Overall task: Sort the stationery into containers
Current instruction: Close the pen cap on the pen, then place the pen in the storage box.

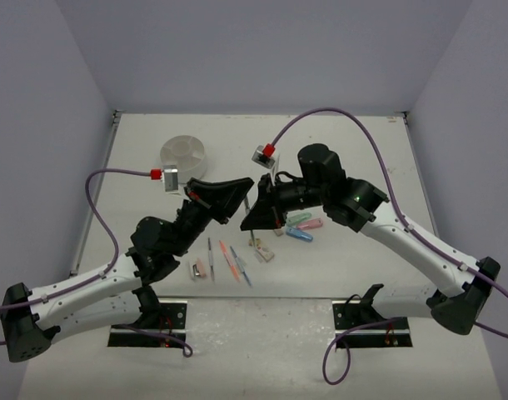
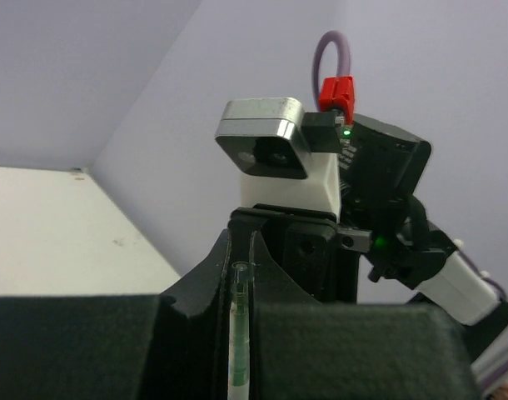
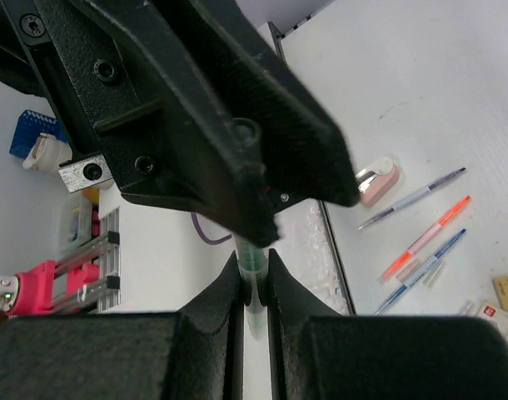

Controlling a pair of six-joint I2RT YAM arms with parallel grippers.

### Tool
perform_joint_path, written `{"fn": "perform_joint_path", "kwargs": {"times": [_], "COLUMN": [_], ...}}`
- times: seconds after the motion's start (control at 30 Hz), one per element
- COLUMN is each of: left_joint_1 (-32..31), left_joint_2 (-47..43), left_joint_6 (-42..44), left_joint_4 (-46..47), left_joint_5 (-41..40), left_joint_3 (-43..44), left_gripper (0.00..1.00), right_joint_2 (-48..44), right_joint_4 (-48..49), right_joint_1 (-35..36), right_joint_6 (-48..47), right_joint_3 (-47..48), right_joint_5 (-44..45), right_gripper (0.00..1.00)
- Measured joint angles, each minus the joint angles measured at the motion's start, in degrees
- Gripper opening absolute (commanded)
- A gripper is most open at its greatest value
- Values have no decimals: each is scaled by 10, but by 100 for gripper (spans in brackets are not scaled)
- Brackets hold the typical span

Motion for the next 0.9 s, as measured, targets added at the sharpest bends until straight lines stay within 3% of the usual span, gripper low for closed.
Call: {"fn": "perform_joint_path", "kwargs": {"times": [0.13,0.17,0.23,0.33,0.37,0.63,0.9], "left_joint_1": [-18,-24,-34,-56,-63,-69,-59], "left_joint_2": [-26,-30,-35,-35,-35,-7,50], "left_joint_6": [47,57,74,94,97,107,108], "left_joint_4": [-130,-161,-217,-297,-315,-416,-515], "left_joint_5": [-31,-37,-48,-45,-41,-58,-105], "left_joint_3": [46,58,83,125,135,237,355], "left_gripper": [3,13,51,92,100,100,78], "right_joint_2": [-23,-33,-57,-92,-98,-118,-138], "right_joint_4": [80,105,156,222,238,286,277], "right_joint_1": [1,2,7,5,0,-5,-1], "right_joint_6": [-5,-6,-7,-8,-9,-20,-46], "right_joint_3": [-63,-83,-126,-178,-186,-213,-213], "right_joint_5": [-9,-7,2,44,59,106,106], "right_gripper": [0,0,0,0,0,0,0]}}
